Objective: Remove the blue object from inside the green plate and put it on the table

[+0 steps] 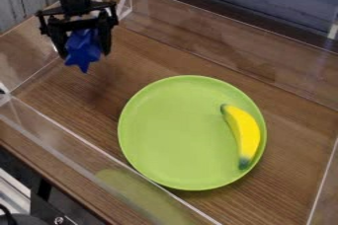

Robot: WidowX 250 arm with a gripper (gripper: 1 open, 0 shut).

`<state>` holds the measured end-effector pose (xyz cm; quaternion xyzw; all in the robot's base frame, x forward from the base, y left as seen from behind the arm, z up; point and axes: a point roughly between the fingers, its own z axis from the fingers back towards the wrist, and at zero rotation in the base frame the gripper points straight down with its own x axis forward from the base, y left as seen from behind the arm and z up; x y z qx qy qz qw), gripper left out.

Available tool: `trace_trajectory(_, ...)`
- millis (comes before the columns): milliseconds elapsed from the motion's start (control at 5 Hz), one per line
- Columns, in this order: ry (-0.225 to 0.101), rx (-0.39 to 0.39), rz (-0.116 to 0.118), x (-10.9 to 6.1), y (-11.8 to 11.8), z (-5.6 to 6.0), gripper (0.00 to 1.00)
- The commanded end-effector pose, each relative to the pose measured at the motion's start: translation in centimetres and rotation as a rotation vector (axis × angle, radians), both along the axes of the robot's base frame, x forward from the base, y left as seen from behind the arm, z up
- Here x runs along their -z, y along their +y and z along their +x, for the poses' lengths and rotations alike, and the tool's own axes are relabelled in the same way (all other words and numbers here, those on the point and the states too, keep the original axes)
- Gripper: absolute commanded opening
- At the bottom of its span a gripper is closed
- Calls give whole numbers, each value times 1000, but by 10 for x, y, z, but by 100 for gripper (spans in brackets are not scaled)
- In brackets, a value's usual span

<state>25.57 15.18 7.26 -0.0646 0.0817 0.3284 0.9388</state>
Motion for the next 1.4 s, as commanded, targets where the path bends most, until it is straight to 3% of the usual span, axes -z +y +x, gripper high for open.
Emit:
trace_trajectory(0, -69, 56, 51, -23, 5, 14, 0)
trace_trajectory(400, -67, 86, 62, -1, 19, 13, 0)
trace_trajectory(800, -62, 52, 72, 38, 18, 18, 0)
trace_trajectory(1000, -62, 10, 79, 43, 9, 17, 100)
trace_trajectory(1200, -62, -29, 83, 44, 0, 17, 100)
